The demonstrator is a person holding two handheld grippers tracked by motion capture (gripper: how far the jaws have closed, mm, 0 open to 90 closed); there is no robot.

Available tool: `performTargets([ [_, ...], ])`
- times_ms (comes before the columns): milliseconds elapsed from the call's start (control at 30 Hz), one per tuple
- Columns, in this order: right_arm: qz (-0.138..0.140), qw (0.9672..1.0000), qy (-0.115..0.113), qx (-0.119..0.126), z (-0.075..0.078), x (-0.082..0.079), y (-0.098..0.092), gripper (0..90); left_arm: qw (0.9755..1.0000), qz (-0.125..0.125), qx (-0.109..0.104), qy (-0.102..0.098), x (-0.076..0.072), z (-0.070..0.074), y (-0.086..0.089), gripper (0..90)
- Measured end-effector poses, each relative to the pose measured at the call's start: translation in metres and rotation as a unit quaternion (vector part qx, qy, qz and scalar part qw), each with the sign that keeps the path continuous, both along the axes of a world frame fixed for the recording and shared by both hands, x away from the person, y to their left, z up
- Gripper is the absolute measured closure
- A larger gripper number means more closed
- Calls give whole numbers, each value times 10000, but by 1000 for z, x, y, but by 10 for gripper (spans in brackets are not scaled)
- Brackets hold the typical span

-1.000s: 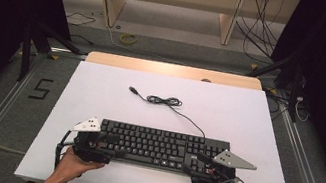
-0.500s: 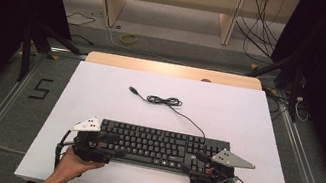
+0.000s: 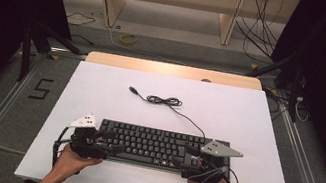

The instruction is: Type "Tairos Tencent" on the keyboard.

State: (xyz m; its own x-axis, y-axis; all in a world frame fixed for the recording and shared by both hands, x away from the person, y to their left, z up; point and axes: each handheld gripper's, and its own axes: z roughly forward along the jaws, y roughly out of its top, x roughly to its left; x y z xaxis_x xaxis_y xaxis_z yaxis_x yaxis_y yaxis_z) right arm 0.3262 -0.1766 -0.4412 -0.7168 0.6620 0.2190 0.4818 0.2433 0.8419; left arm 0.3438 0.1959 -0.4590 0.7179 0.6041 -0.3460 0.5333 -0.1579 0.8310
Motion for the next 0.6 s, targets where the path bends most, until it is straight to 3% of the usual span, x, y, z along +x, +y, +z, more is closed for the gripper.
performTargets([
  [267,179,9998,2,-95,4,13,21,358,9996,259,103,77,5,-2,8,285],
  [600,371,9988,121,-294,5,36,61,459,9981,462,340,232,9,-3,15,302],
])
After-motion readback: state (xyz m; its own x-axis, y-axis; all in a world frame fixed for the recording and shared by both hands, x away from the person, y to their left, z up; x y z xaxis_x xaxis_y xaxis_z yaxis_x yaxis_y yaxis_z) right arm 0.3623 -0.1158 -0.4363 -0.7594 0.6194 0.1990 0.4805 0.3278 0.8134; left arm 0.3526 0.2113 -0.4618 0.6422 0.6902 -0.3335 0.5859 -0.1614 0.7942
